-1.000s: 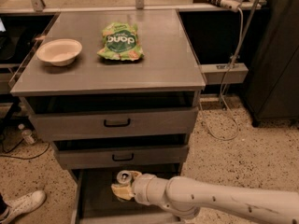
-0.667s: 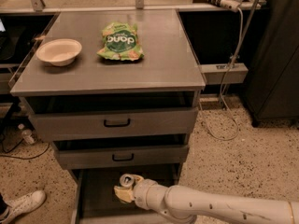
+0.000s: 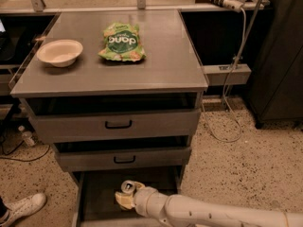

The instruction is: Place green can into bottom drawer

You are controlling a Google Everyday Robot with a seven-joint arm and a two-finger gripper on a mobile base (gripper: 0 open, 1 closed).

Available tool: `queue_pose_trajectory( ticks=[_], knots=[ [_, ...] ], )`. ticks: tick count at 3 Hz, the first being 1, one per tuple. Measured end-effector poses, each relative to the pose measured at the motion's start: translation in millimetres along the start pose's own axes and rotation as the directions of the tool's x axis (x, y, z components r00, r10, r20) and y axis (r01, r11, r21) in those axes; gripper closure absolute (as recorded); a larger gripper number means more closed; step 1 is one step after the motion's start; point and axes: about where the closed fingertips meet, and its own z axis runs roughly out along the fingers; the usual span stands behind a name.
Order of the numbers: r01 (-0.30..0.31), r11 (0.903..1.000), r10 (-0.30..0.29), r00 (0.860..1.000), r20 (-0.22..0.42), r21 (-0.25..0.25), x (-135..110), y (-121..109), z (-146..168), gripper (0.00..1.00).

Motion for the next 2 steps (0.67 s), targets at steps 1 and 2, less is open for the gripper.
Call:
queue_pose_trajectory(
  ticks=[1, 2],
  knots=[
    [-0.056, 0.9971, 0.054, 0.998, 0.043, 0.051, 38, -24, 27, 1.0],
    [-0.112, 0.9908, 0.107, 0.992, 0.061, 0.075, 75, -39, 50, 1.0]
  ],
)
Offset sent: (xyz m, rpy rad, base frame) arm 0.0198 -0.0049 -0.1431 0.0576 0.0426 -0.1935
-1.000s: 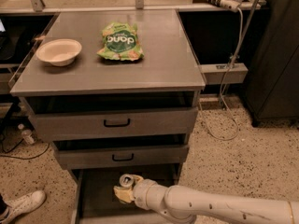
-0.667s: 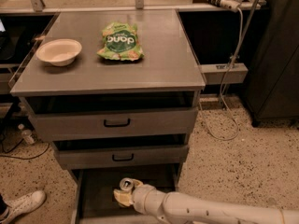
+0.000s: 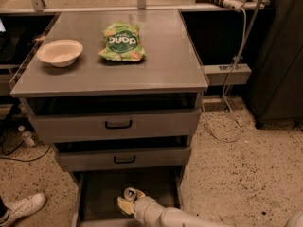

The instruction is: Place green can into bottom drawer

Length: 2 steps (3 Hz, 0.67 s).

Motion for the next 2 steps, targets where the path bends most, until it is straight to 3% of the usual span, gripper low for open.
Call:
queue_pose_trajectory(
  ticks=[1, 2],
  knots=[
    [0.0, 1.0, 0.0, 1.0, 0.0, 0.0, 0, 0, 0, 1.0],
    [-0.03, 0.9988, 0.03, 0.999, 0.019, 0.038, 22, -10, 15, 1.0]
  ],
)
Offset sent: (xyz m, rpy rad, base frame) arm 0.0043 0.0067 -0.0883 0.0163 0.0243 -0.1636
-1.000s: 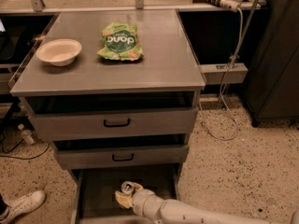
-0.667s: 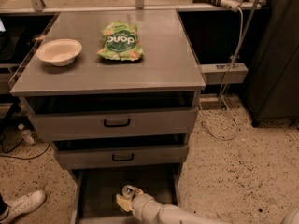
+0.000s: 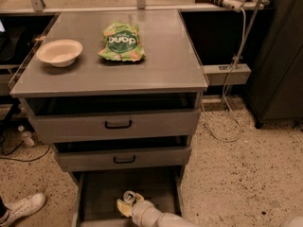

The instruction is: Place green can into bottom drawer

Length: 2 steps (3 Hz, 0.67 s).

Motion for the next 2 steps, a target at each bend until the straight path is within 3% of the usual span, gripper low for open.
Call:
queue_pose_trajectory(
  ticks=[1, 2],
  knots=[
    [-0.025, 0.9958, 0.021, 0.999, 0.047, 0.089, 23, -22, 21, 1.0],
    [-0.036, 0.9886, 0.024, 0.996, 0.082, 0.146, 37, -40, 36, 1.0]
  ],
)
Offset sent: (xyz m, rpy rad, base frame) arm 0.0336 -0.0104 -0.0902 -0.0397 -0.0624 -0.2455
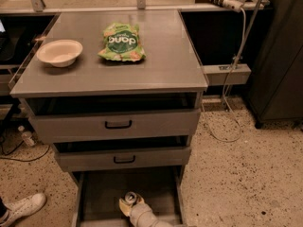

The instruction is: Place green can into bottom drawer

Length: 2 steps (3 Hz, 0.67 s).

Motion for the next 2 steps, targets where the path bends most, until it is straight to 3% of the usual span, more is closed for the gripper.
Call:
queue_pose_trajectory(
  ticks=[2],
  knots=[
    [0.011, 0.9992, -0.012, 1.0, 0.025, 0.038, 13, -25, 33, 1.0]
  ],
)
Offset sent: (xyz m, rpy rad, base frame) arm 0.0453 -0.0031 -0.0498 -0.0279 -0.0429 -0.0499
